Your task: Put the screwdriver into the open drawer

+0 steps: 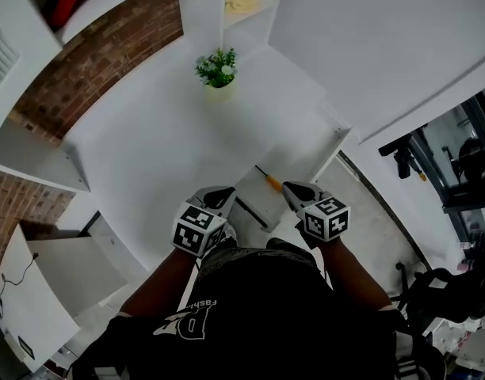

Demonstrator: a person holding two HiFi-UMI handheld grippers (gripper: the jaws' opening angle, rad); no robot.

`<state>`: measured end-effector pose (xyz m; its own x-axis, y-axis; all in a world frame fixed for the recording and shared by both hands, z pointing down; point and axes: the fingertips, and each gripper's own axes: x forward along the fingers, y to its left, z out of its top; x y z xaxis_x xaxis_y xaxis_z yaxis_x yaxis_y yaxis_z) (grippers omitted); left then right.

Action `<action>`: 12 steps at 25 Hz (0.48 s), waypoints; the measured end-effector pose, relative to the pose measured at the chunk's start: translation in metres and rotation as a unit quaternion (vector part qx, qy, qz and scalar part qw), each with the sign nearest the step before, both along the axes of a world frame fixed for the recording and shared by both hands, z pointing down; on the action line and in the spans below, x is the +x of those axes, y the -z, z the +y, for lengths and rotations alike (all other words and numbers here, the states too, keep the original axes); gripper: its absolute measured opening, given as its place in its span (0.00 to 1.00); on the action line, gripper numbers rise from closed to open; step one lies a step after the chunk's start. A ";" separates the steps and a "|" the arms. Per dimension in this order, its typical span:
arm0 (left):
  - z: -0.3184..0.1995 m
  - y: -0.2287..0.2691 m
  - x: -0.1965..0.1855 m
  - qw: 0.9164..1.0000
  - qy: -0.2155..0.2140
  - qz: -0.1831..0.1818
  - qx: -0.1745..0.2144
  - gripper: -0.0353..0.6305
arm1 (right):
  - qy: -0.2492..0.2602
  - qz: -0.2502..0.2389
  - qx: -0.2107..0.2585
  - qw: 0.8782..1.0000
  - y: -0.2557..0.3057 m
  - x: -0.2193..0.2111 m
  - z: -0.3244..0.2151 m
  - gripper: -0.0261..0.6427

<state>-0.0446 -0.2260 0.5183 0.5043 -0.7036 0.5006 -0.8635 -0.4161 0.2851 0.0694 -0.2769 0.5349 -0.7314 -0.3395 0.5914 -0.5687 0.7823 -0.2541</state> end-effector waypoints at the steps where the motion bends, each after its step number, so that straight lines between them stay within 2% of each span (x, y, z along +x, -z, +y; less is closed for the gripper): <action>1: 0.002 0.006 0.005 1.000 0.002 0.002 0.007 0.08 | 0.004 -0.003 0.005 1.000 0.006 0.004 0.007 0.05; 6: 0.026 0.017 0.030 1.000 0.017 0.010 0.014 0.08 | 0.020 -0.029 0.029 0.999 0.031 0.033 0.043 0.05; 12: 0.066 0.032 0.076 0.998 0.044 0.036 0.018 0.08 | 0.009 -0.049 0.065 0.997 0.053 0.089 0.084 0.05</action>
